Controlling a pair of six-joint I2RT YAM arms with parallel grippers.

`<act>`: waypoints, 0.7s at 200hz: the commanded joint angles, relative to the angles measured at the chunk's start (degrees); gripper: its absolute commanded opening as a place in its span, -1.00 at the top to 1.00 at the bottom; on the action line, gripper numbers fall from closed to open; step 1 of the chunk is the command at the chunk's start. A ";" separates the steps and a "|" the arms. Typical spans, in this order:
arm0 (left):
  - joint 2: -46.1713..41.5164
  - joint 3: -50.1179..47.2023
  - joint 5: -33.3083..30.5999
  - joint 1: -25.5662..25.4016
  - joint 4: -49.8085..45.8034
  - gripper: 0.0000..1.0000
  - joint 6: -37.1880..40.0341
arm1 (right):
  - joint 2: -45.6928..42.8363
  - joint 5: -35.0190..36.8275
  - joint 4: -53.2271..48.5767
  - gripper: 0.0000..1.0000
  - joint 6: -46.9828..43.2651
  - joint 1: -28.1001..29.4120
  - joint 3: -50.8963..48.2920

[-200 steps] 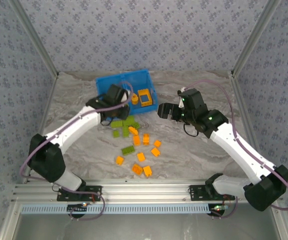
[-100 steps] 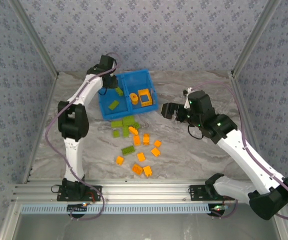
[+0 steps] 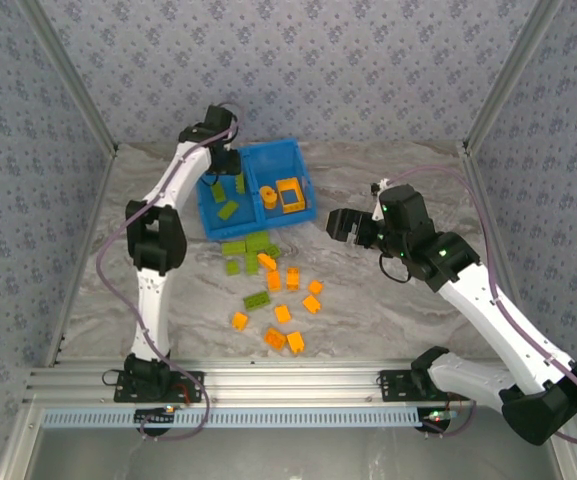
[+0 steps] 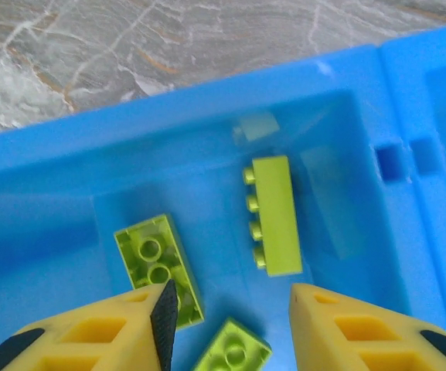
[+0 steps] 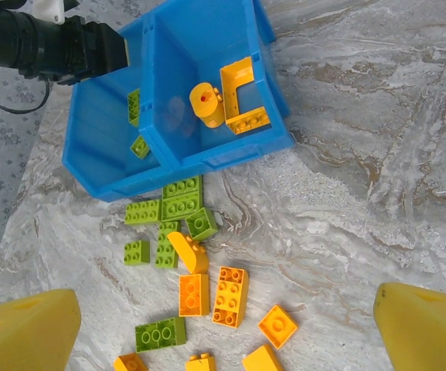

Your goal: Sort the legos into containers by color

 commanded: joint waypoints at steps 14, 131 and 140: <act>-20.88 -17.59 9.61 -2.17 7.47 0.13 -0.55 | -0.31 1.07 -0.41 -1.00 0.86 -0.16 -0.51; -54.57 -65.82 18.00 -26.04 5.22 -0.76 37.62 | 3.21 -1.20 2.94 -1.00 0.03 -1.36 -1.70; -54.74 -68.04 17.45 -27.33 7.14 -0.79 37.47 | 2.97 -1.18 2.99 -1.00 0.10 -1.43 -2.04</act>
